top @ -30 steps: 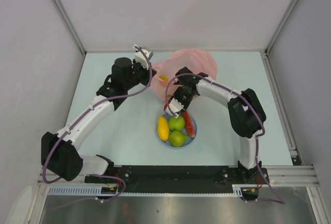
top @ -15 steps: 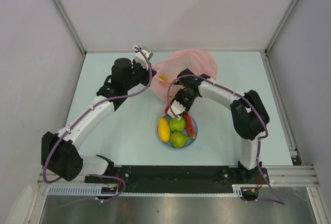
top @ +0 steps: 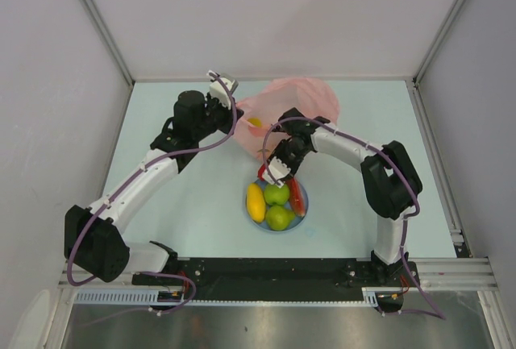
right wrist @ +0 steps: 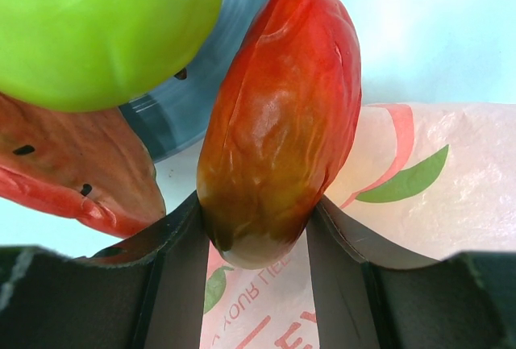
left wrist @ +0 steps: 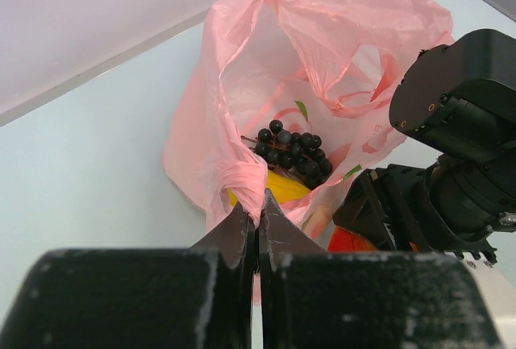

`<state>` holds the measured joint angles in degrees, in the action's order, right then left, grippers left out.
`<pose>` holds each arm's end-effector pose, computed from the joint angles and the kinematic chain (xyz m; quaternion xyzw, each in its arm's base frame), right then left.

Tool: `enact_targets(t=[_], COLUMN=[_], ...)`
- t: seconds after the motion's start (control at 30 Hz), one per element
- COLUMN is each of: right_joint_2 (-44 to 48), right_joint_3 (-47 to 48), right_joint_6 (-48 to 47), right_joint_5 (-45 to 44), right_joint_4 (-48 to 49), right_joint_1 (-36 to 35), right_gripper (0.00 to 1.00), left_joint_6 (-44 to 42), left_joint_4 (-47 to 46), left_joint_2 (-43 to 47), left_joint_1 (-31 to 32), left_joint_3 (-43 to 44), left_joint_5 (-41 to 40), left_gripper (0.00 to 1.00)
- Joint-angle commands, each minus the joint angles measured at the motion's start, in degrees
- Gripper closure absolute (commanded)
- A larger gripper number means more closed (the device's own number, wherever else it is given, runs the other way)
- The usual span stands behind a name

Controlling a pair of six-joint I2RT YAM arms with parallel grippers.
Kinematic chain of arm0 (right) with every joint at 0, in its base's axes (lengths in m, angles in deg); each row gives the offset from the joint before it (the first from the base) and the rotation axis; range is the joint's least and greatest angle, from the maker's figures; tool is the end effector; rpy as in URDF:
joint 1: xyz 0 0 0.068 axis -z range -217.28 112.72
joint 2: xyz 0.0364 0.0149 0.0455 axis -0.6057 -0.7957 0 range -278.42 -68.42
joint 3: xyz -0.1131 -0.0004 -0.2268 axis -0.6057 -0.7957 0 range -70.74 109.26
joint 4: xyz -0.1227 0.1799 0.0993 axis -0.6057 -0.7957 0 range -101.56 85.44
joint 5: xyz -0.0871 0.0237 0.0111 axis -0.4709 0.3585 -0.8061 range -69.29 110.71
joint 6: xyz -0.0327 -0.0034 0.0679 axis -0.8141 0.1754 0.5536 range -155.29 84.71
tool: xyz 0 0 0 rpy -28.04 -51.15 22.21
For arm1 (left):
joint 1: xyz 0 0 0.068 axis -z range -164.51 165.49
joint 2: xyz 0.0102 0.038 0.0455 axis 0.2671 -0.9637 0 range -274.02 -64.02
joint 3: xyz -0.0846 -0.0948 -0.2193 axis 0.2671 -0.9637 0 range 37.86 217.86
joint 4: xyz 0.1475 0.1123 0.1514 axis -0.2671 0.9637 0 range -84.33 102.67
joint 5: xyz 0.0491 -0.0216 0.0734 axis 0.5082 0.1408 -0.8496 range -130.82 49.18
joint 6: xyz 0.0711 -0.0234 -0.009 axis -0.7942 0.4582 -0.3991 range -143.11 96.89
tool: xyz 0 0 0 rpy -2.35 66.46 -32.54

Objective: Take the fake fruits out of the plastic bag
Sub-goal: Place the fake fruit on the plate.

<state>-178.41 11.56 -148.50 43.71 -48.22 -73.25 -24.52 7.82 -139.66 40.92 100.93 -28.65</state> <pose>0.2845 0.2372 0.1674 -0.9408 0.2258 0.0547 0.2468 0.2834 -0.1495 0.3256 0.2457 0.7509 -0.2084 0.5765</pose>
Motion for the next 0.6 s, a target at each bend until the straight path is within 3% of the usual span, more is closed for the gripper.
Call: enact_targets(t=[0.0, 0.57], right_joint_2=[1.71, 5.67], right_joint_3=[-2.58, -6.54], right_joint_6=[-10.19, -13.17], right_joint_5=[1.52, 7.84], right_joint_4=[-1.00, 5.96], right_joint_1=[-0.33, 1.95], right_gripper=[0.59, 0.66], left_joint_6=[1.06, 2.38], left_joint_4=[-1.89, -1.98], left_joint_2=[0.75, 0.58], left_joint_1=[-0.56, -0.65], left_joint_3=[0.04, -0.66], left_joint_5=[0.49, 0.32], left_gripper=[1.00, 1.00])
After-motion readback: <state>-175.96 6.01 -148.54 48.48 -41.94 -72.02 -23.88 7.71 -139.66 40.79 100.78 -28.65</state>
